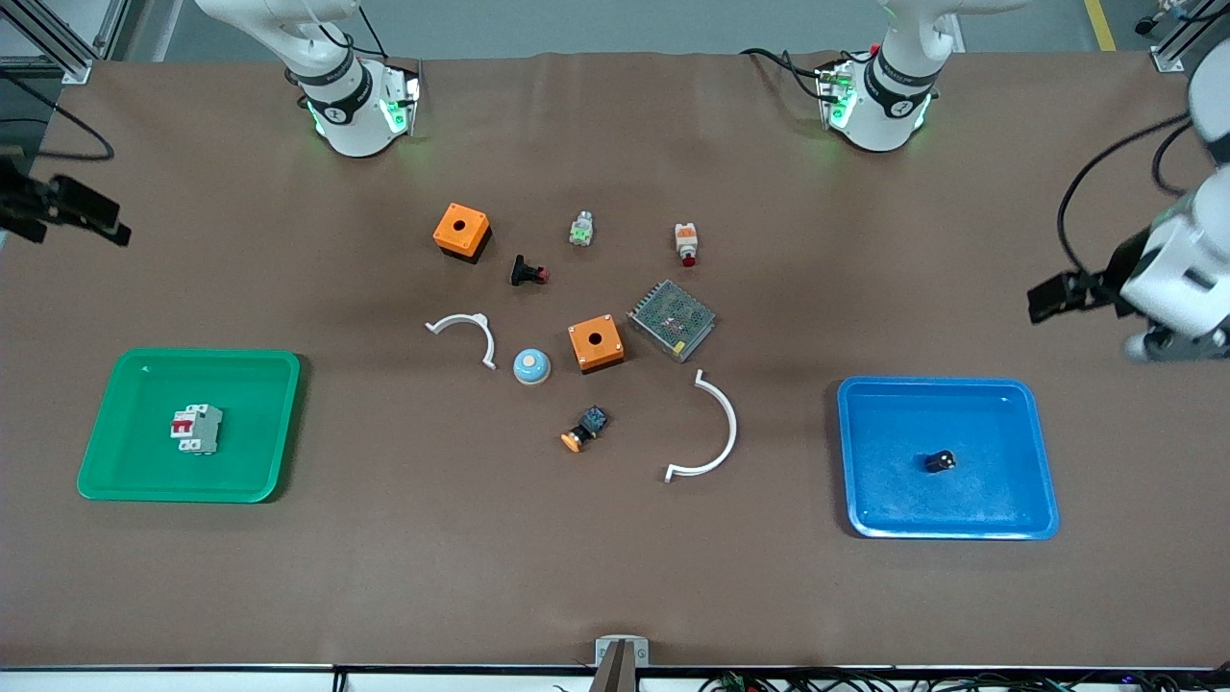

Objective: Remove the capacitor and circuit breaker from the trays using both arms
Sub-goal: 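Reach the right gripper to the breaker while the left gripper reaches the capacitor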

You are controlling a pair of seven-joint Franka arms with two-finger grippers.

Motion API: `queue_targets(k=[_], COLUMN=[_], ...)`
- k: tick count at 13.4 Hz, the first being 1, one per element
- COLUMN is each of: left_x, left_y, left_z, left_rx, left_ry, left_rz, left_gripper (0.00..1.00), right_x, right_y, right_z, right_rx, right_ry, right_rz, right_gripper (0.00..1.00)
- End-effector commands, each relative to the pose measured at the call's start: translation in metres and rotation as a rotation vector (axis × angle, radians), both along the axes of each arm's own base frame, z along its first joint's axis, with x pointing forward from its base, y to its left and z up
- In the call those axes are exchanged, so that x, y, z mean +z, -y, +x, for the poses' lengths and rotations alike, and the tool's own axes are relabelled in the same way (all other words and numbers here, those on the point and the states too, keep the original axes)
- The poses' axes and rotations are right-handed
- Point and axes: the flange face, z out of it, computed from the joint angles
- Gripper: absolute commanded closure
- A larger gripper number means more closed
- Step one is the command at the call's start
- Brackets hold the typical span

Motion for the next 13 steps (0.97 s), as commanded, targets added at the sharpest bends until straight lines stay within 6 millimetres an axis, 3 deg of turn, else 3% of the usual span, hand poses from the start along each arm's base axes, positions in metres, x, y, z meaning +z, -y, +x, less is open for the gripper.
queue_targets(k=[1, 2, 4, 6, 8, 10, 13], left_x=[-0.061, -0.089, -0.143, -0.194, -0.227, -0.254, -0.281], left_y=[-0.012, -0.013, -0.008, -0.006, -0.005, -0.003, -0.002], left_z=[0.034, 0.046, 0.064, 0.079, 0.086, 0.09, 0.092], left_rx=[0.013, 0.013, 0.013, 0.014, 0.02, 0.027, 0.026], left_ry=[0.017, 0.018, 0.021, 0.04, 0.06, 0.068, 0.068], left_rz=[0.01, 0.001, -0.006, -0.017, -0.038, -0.058, -0.061], left_gripper=[0.0, 0.0, 0.0, 0.0, 0.02, 0.11, 0.23], right_x=[-0.074, -0.113, -0.148, -0.197, -0.235, -0.272, -0.327], right_y=[0.026, 0.031, 0.06, 0.083, 0.105, 0.121, 0.139], right_z=[0.054, 0.068, 0.084, 0.096, 0.102, 0.098, 0.093], right_rx=[-0.015, -0.021, -0.054, -0.027, 0.007, 0.025, 0.062], right_ry=[-0.033, -0.077, -0.028, -0.015, -0.007, 0.017, 0.076], right_rz=[-0.026, -0.028, -0.033, -0.035, -0.028, -0.033, -0.048], right_gripper=[0.0, 0.0, 0.0, 0.0, 0.0, 0.0, 0.0])
